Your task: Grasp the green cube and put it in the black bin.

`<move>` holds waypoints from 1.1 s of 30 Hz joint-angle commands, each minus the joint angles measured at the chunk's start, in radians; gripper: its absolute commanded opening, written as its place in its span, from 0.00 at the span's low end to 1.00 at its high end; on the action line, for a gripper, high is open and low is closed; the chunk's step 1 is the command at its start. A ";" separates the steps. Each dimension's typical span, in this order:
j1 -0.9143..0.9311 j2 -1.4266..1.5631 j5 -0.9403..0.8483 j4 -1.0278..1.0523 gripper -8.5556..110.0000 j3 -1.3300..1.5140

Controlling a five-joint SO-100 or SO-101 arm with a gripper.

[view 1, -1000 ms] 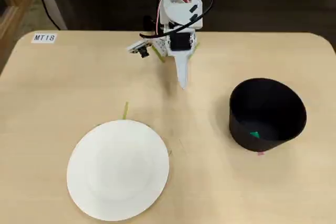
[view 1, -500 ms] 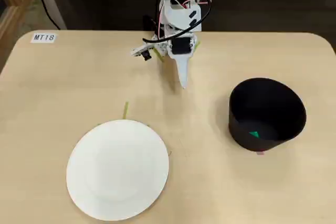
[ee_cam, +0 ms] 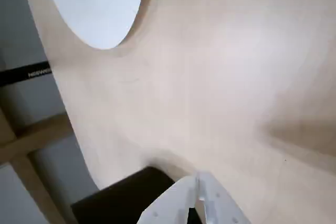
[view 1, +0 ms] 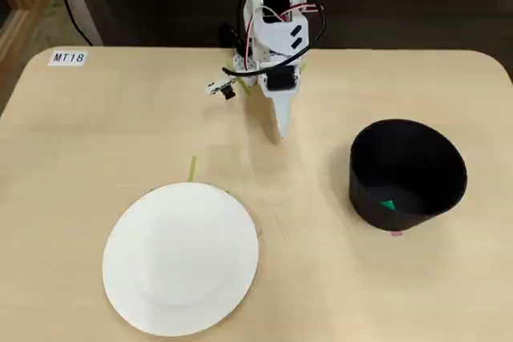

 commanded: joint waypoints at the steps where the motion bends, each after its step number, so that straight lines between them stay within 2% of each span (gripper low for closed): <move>1: -0.011 0.003 -0.005 -0.017 0.07 -0.002; 33: -0.011 0.003 0.000 -0.026 0.07 0.002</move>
